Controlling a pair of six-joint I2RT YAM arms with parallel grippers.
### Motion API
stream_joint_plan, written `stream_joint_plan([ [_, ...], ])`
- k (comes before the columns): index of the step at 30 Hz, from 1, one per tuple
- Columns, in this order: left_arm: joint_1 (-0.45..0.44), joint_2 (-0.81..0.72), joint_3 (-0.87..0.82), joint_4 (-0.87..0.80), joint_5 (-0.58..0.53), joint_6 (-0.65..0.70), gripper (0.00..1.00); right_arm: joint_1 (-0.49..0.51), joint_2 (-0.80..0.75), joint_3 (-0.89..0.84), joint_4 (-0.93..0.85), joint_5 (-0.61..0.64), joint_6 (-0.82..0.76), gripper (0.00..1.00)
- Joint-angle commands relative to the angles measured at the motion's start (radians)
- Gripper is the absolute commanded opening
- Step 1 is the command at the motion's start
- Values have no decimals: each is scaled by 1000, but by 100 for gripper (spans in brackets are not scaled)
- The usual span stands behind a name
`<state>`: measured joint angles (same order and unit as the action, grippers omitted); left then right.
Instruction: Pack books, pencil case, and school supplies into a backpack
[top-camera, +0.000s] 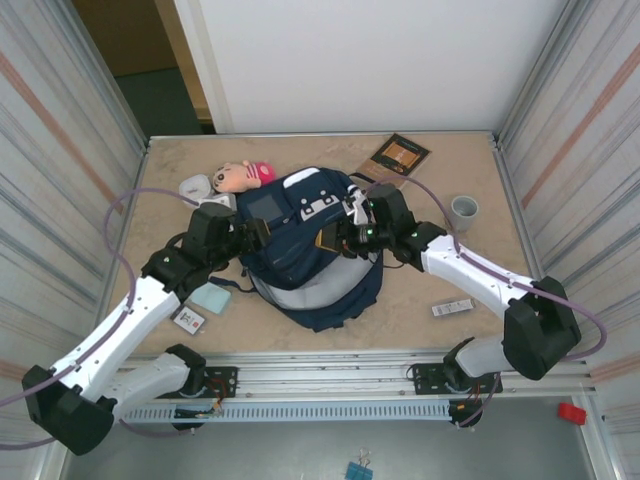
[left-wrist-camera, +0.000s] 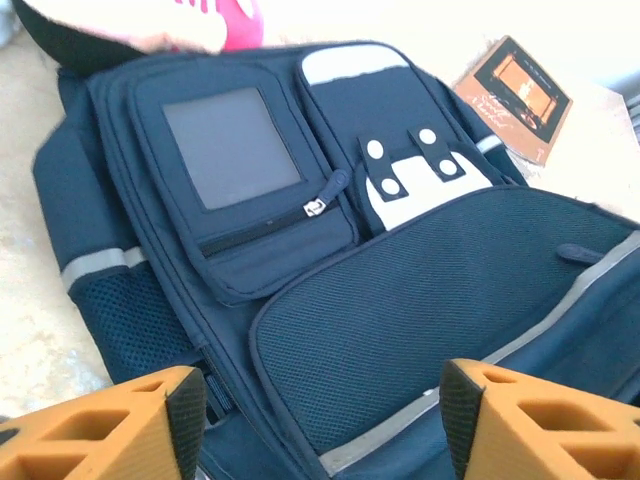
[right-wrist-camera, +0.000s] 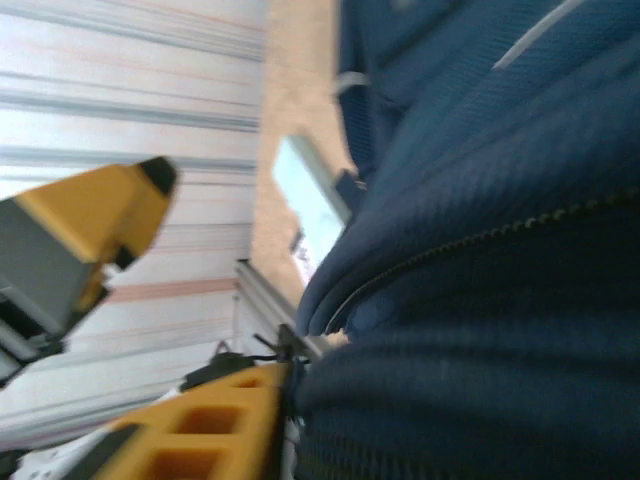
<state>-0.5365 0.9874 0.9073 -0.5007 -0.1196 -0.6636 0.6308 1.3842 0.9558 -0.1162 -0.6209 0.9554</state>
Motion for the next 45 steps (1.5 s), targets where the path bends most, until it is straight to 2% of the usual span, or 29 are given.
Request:
stream_joint_plan([
  [1,6,20,-11,17,58,-45,64,7,-26,4,-96,71,25,46],
  [4,6,31,-16,4,67,-48,65,6,-66,34,-329,131,-22,61],
  [9,6,25,-28,-41,61,-57,66,-47,-176,79,-672,261,-97,72],
  [13,7,34,-27,-23,100,-62,66,-107,-229,173,-891,354,-188,74],
  [15,6,48,-25,8,136,-64,65,-141,-239,214,-938,372,-229,74],
  [20,-10,155,-45,145,251,-105,62,-201,-165,213,-773,281,-320,73],
  [26,-69,263,-15,191,235,-105,63,-206,86,232,-584,300,-374,68],
  [30,-73,284,-16,202,225,-115,63,-182,173,171,-490,306,-361,66],
  [34,-73,282,-24,214,199,-117,63,-100,167,51,-387,269,-284,65],
  [38,-64,277,-19,209,184,-100,63,23,124,-49,-290,273,-157,65],
  [42,-41,269,-10,209,198,-92,64,96,57,-44,-332,329,-103,66],
  [45,-10,252,-2,203,218,-89,65,93,-22,8,-426,377,-119,68],
])
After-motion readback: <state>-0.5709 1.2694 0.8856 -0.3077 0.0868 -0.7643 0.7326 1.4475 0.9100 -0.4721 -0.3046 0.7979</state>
